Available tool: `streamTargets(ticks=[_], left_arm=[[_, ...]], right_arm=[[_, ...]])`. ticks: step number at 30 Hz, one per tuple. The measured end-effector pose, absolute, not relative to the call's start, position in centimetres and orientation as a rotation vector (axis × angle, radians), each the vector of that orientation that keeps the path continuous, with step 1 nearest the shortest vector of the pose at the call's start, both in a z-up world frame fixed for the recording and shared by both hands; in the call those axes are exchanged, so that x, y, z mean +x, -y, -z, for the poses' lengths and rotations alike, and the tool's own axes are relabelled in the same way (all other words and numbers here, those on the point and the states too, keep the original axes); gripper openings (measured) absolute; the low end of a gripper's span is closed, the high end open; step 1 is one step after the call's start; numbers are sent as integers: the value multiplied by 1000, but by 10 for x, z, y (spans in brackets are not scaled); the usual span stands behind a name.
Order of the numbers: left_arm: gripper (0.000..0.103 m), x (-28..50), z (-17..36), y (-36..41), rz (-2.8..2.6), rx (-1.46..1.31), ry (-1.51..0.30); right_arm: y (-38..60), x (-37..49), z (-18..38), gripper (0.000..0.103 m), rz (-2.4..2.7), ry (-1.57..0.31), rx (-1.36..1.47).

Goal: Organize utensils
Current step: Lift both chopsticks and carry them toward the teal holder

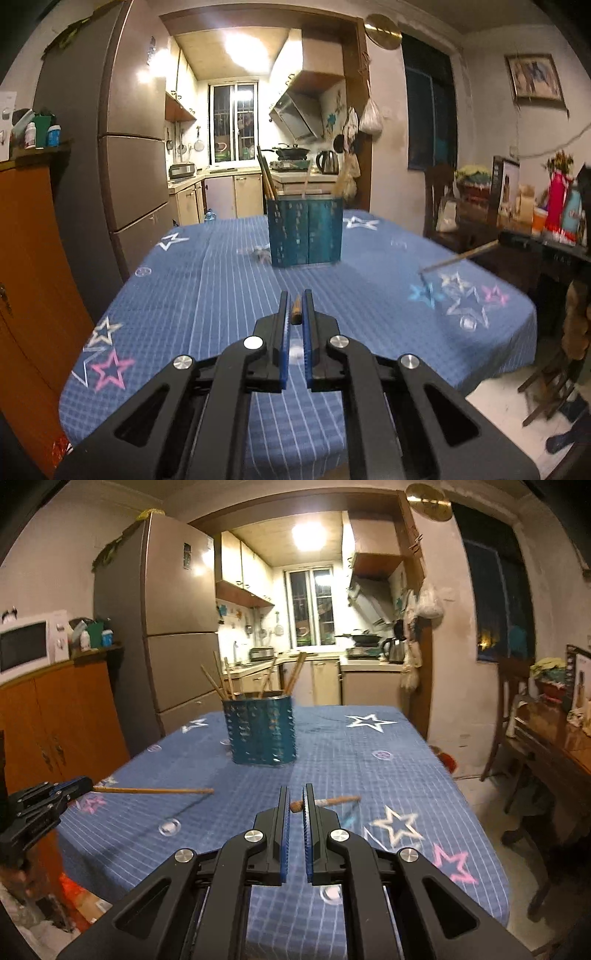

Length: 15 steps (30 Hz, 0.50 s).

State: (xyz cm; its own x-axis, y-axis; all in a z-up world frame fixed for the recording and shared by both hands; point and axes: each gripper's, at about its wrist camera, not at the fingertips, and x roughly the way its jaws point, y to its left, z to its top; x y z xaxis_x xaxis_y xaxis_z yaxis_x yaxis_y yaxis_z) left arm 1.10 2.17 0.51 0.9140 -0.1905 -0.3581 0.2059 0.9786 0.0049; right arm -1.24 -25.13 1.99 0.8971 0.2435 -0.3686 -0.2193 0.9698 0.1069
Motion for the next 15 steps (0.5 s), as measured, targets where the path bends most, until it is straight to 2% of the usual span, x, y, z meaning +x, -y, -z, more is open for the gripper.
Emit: streamTargets(ticks=[15], left_arm=[[4,61,-78,-21,251,12,-388]], right_arm=[[253,36,-88,8,-350,-393,94]])
